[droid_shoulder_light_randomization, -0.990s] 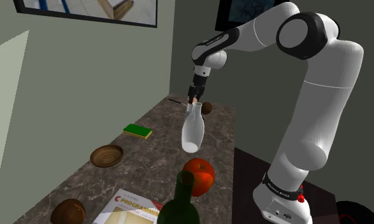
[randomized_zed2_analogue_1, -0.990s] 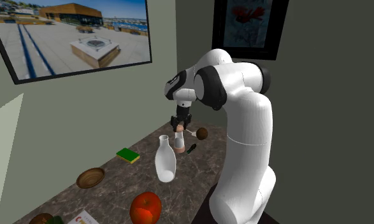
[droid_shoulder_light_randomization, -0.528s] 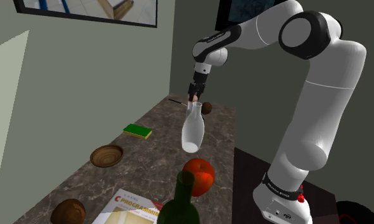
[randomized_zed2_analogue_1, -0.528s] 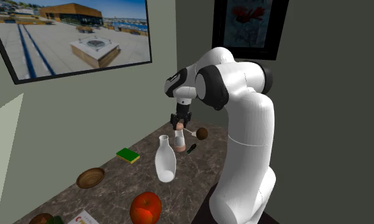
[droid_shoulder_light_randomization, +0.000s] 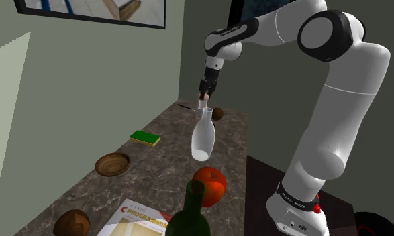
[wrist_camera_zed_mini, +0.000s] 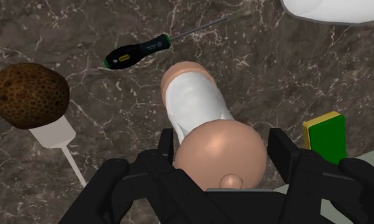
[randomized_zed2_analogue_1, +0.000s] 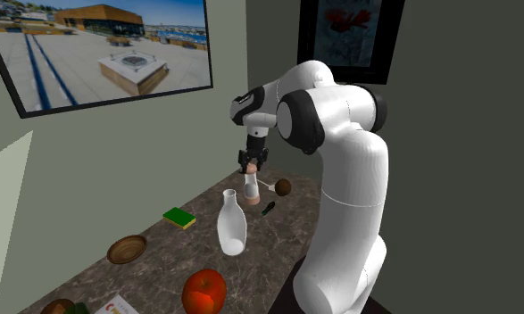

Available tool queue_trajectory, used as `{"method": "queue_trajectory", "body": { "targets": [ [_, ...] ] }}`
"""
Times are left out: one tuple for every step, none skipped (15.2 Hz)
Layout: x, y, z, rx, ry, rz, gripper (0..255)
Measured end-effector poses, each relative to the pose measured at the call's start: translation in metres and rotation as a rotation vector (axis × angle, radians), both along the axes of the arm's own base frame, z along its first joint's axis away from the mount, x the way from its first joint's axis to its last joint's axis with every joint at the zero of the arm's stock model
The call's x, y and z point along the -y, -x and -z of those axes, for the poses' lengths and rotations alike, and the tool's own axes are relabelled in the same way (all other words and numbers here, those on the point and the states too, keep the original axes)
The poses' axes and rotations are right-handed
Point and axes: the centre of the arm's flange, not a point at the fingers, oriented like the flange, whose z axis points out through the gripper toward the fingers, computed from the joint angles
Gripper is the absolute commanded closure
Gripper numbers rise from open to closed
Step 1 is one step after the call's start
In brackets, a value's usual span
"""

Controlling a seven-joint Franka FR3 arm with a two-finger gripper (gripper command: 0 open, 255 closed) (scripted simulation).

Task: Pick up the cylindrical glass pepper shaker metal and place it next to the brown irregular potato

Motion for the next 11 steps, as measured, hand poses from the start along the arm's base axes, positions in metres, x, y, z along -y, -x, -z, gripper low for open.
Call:
{"method": "queue_trajectory", "body": {
  "targets": [
    [0.000,0.001,-0.005,0.000,0.000,0.000,255],
    [0.000,0.002,-0.010,0.000,0.000,0.000,255],
    [0.000,0.002,-0.017,0.000,0.000,0.000,255],
    [-0.001,0.003,-0.023,0.000,0.000,0.000,255],
    [0.000,0.003,-0.027,0.000,0.000,0.000,255],
    [0.001,0.002,-0.033,0.000,0.000,0.000,255],
    [0.001,0.003,-0.038,0.000,0.000,0.000,255],
    [0.000,0.002,-0.044,0.000,0.000,0.000,255],
    [-0.001,0.001,-0.049,0.000,0.000,0.000,255],
    [0.000,0.002,-0.054,0.000,0.000,0.000,255],
    [0.000,0.002,-0.060,0.000,0.000,0.000,255]
  ]
}}
